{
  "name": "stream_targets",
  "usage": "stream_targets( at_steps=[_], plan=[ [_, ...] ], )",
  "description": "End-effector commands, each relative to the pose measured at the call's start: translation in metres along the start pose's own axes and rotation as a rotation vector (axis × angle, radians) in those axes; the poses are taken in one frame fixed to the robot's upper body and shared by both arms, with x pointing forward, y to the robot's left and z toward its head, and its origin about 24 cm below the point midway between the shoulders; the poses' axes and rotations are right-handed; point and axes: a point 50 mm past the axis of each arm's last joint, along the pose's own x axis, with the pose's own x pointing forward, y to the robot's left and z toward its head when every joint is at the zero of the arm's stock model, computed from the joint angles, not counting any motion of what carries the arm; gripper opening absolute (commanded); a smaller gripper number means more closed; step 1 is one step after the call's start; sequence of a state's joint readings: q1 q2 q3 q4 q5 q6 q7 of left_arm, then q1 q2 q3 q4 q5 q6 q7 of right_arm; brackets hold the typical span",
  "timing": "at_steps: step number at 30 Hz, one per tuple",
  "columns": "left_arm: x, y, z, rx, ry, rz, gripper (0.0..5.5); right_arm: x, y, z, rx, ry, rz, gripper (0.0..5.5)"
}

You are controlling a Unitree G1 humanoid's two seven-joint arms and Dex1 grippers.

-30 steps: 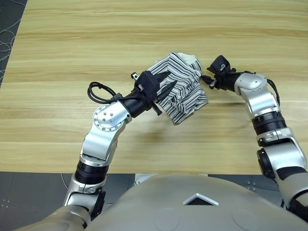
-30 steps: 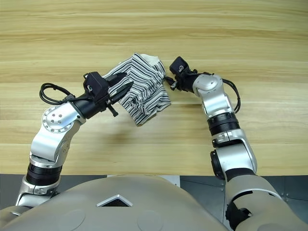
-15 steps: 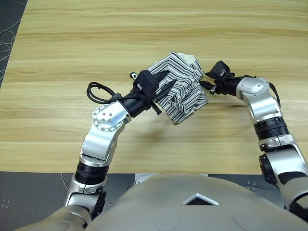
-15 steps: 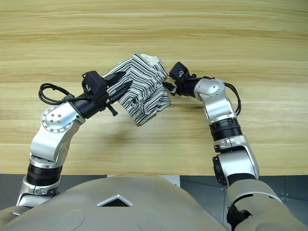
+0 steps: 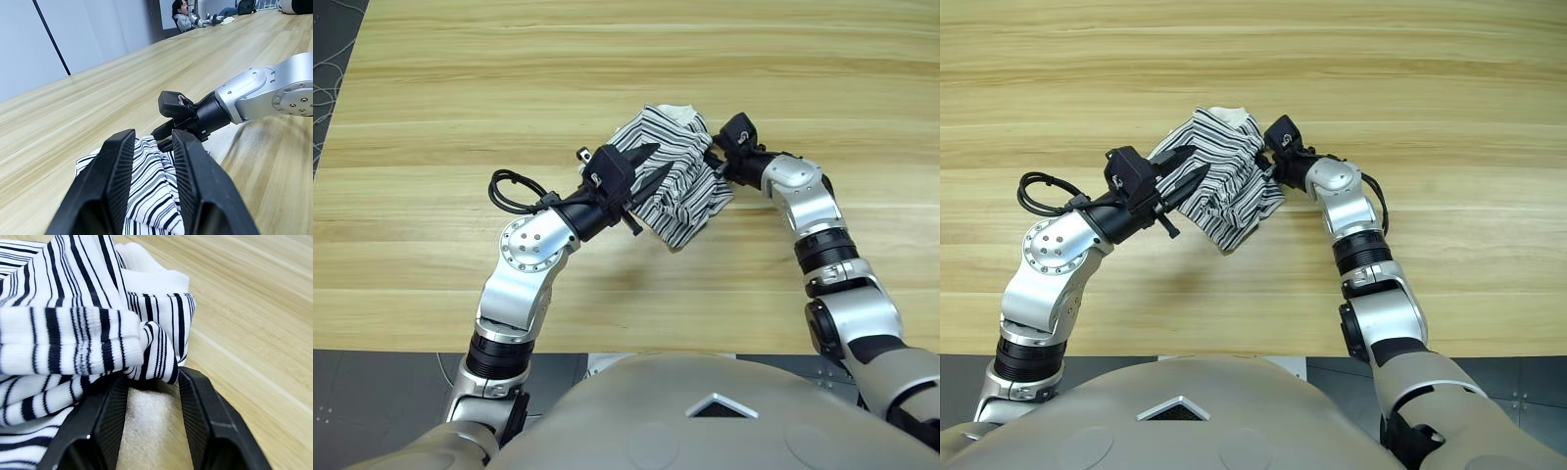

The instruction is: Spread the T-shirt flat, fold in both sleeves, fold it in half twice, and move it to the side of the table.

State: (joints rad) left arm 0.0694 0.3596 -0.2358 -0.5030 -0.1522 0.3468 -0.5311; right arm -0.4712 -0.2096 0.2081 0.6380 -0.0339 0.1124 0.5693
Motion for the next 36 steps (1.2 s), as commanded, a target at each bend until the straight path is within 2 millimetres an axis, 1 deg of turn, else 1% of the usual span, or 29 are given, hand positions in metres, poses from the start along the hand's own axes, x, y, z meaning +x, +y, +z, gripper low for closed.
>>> stream_targets(
  at_steps=[1, 11, 14, 19, 22, 25, 30, 33, 36],
  plan=[
    [0.0, 0.0, -0.001, -0.006, 0.0, 0.007, 1.4, -0.002, 0.001, 0.007, 0.005, -0.062, -0.005, 1.79],
    [0.002, 0.001, -0.003, -0.005, 0.002, 0.009, 1.4, -0.003, -0.003, 0.025, -0.038, -0.218, -0.058, 1.79],
    [0.003, 0.001, -0.003, -0.005, -0.001, 0.007, 1.4, -0.001, 0.001, 0.021, -0.048, -0.189, -0.029, 1.79],
    [0.004, 0.001, -0.002, -0.001, -0.009, 0.007, 1.4, 0.006, 0.015, 0.018, -0.073, -0.152, 0.046, 1.79],
    [0.006, 0.001, -0.001, 0.001, -0.017, 0.006, 1.4, 0.013, 0.029, 0.016, -0.1, -0.116, 0.111, 1.79],
    [0.009, 0.002, 0.001, 0.004, -0.027, 0.005, 1.4, 0.019, 0.045, 0.022, -0.12, -0.129, 0.173, 1.79],
    [0.013, 0.001, -0.001, 0.0, -0.035, 0.001, 1.4, 0.025, 0.054, 0.035, -0.142, -0.16, 0.194, 1.79],
    [0.015, 0.001, -0.001, -0.004, -0.042, 0.0, 1.4, 0.03, 0.056, 0.042, -0.158, -0.166, 0.181, 1.79],
    [0.016, 0.0, -0.001, -0.006, -0.046, 0.0, 1.4, 0.034, 0.055, 0.045, -0.162, -0.156, 0.153, 1.79]
  ],
)
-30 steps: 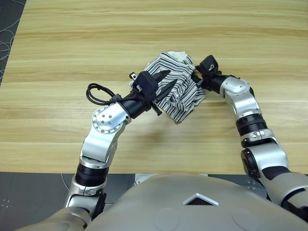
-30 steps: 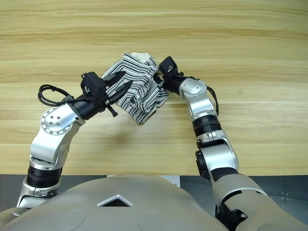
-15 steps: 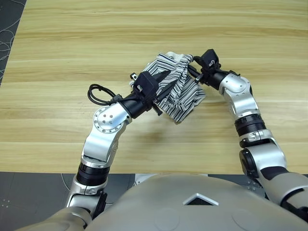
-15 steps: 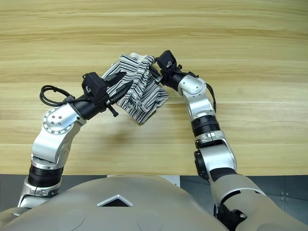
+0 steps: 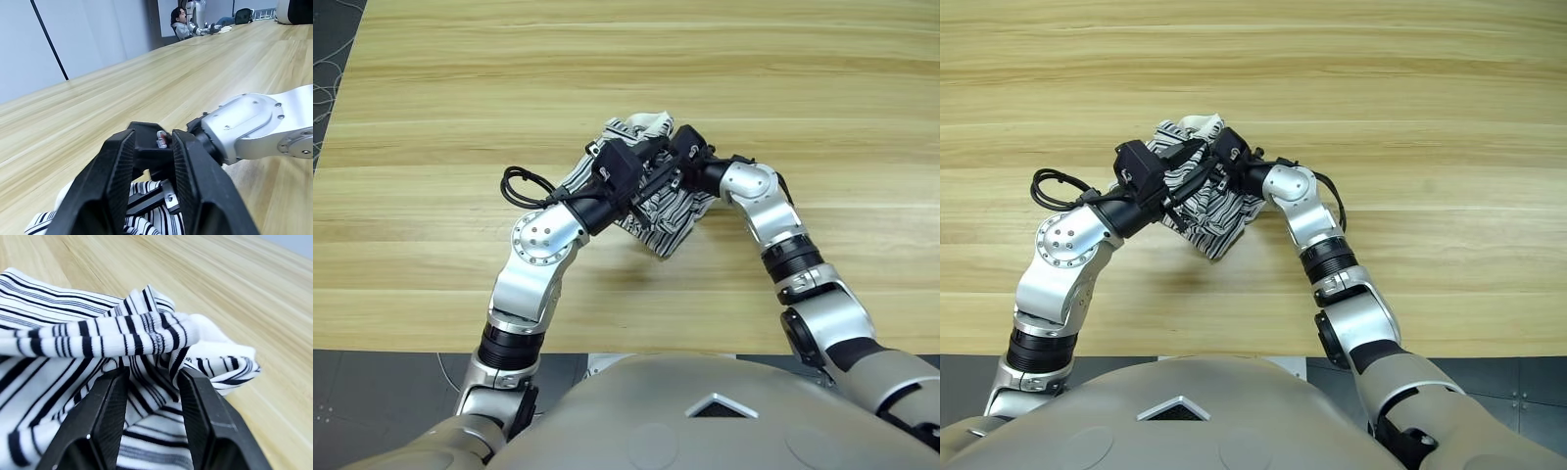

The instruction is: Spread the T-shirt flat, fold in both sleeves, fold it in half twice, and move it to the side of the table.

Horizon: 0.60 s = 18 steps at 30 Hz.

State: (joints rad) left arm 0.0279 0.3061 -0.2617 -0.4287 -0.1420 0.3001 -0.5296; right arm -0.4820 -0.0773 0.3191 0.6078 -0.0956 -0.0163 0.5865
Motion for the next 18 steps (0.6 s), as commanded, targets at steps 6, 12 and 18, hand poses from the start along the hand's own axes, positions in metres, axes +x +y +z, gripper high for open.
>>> stream_targets(
  at_steps=[6, 12, 18],
  plan=[
    [0.003, -0.001, 0.002, 0.014, -0.021, 0.002, 1.4, 0.016, -0.001, 0.015, -0.025, 0.005, -0.028, 1.79],
    [0.004, -0.004, 0.005, 0.024, -0.045, -0.006, 1.4, 0.023, 0.001, 0.024, -0.017, -0.021, -0.025, 1.79],
    [0.004, -0.003, 0.003, 0.019, -0.051, 0.003, 1.4, 0.005, -0.036, 0.041, 0.103, -0.127, -0.143, 1.79]
  ],
)
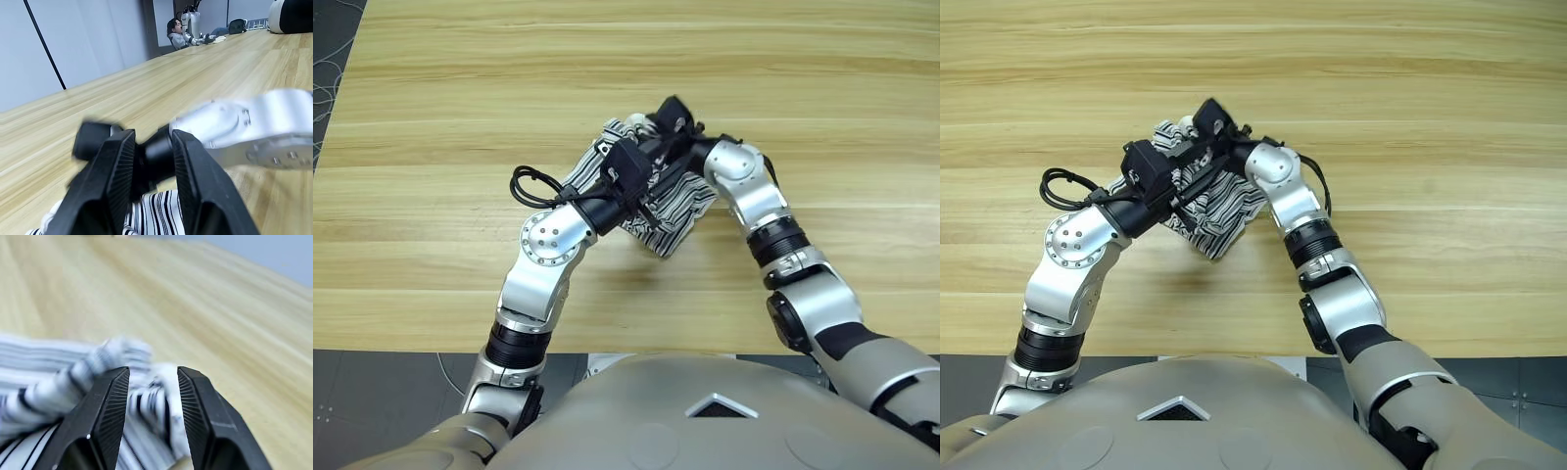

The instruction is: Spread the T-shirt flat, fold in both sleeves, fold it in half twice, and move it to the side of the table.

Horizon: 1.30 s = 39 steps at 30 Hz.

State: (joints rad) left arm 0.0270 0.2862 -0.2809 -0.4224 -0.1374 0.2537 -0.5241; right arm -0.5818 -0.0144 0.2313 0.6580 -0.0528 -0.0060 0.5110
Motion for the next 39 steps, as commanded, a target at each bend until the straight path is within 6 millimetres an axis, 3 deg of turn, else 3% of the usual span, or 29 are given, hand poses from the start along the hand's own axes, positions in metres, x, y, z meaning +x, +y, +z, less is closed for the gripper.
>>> stream_targets(
  at_steps=[1, 6, 9, 12, 15, 17, 20, 24, 31, 39],
  plan=[
    [0.0, 0.001, -0.001, 0.01, -0.005, 0.012, 1.4, -0.004, -0.018, 0.014, 0.053, -0.027, -0.023, 1.79],
    [0.004, 0.001, -0.001, 0.01, -0.009, -0.004, 1.4, 0.001, -0.004, 0.013, 0.112, -0.007, 0.078, 1.79],
    [0.003, 0.005, -0.007, -0.004, 0.026, 0.002, 1.4, -0.005, -0.025, 0.029, 0.193, -0.121, -0.04, 1.79],
    [0.003, 0.018, -0.028, -0.026, 0.126, 0.041, 1.4, -0.025, -0.05, 0.035, 0.237, -0.23, -0.244, 1.79],
    [-0.001, 0.027, -0.036, -0.034, 0.169, 0.062, 1.4, -0.05, -0.053, 0.036, 0.249, -0.341, -0.302, 1.79],
    [-0.002, 0.029, -0.037, -0.032, 0.182, 0.061, 1.4, -0.063, -0.045, 0.023, 0.193, -0.267, -0.22, 1.79],
    [-0.003, 0.031, -0.036, -0.017, 0.197, 0.059, 1.4, -0.078, -0.027, -0.013, 0.114, -0.036, -0.042, 1.79],
    [-0.005, 0.034, -0.025, 0.018, 0.176, 0.054, 1.4, -0.09, -0.009, -0.04, 0.058, 0.146, 0.117, 1.79],
    [-0.005, 0.042, -0.018, 0.049, 0.174, 0.065, 1.4, -0.085, -0.008, -0.053, 0.001, 0.23, 0.111, 1.79],
    [0.032, 0.066, -0.012, 0.119, 0.211, 0.004, 1.4, -0.089, -0.006, -0.077, -0.153, 0.393, 0.131, 1.79]
  ],
)
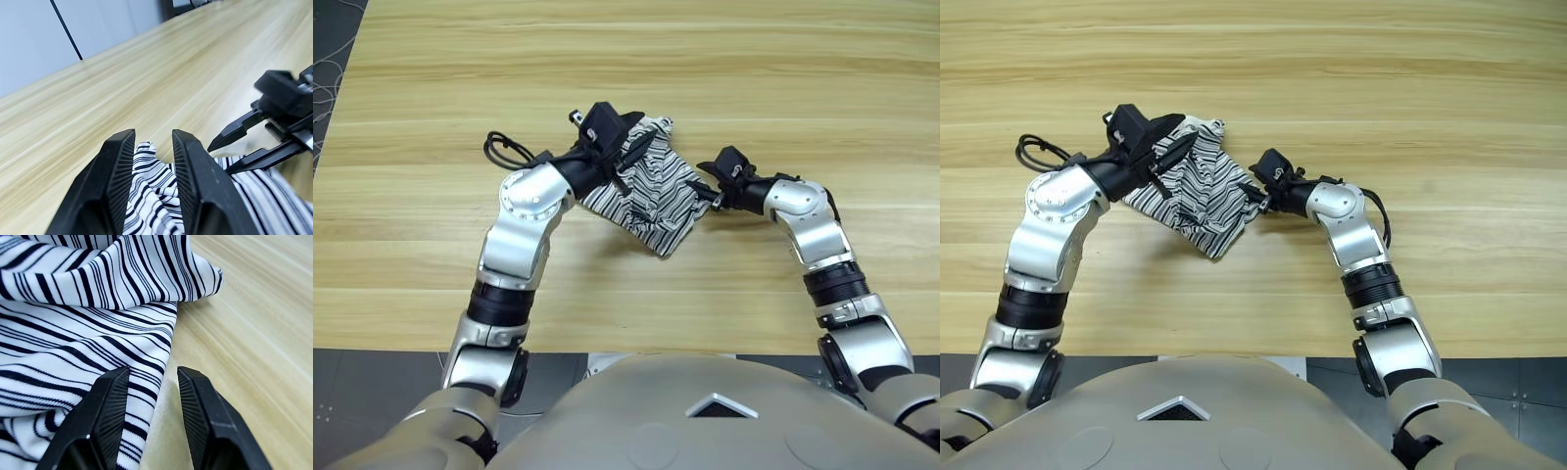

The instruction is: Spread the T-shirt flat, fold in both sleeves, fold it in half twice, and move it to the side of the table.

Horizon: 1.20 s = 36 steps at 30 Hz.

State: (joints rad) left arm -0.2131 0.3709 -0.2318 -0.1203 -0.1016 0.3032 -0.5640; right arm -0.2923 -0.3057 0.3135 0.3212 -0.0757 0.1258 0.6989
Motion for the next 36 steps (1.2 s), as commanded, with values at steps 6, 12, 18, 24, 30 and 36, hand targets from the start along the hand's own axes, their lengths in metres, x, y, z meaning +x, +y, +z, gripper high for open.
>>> stream_targets(
  at_steps=[6, 12, 18, 24, 30, 36],
  plan=[
    [0.06, 0.002, 0.012, 0.006, 0.081, -0.194, 1.4, -0.004, 0.003, -0.024, -0.092, 0.149, 0.016, 1.79],
    [0.076, 0.013, -0.007, 0.148, 0.239, -0.179, 1.4, 0.0, 0.007, -0.021, -0.096, 0.135, 0.025, 1.79],
    [0.068, 0.035, -0.009, 0.261, 0.271, -0.103, 1.4, -0.001, 0.009, -0.021, -0.092, 0.129, 0.023, 1.79],
    [0.064, 0.031, -0.009, 0.239, 0.271, -0.138, 1.4, 0.0, 0.009, -0.022, -0.094, 0.132, 0.014, 1.79],
    [0.061, 0.031, -0.011, 0.15, 0.291, -0.162, 1.4, 0.0, 0.007, -0.022, -0.103, 0.137, -0.007, 1.79],
    [0.06, 0.044, -0.021, 0.131, 0.345, -0.108, 1.4, -0.001, 0.006, -0.023, -0.103, 0.135, -0.015, 1.79]
  ],
)
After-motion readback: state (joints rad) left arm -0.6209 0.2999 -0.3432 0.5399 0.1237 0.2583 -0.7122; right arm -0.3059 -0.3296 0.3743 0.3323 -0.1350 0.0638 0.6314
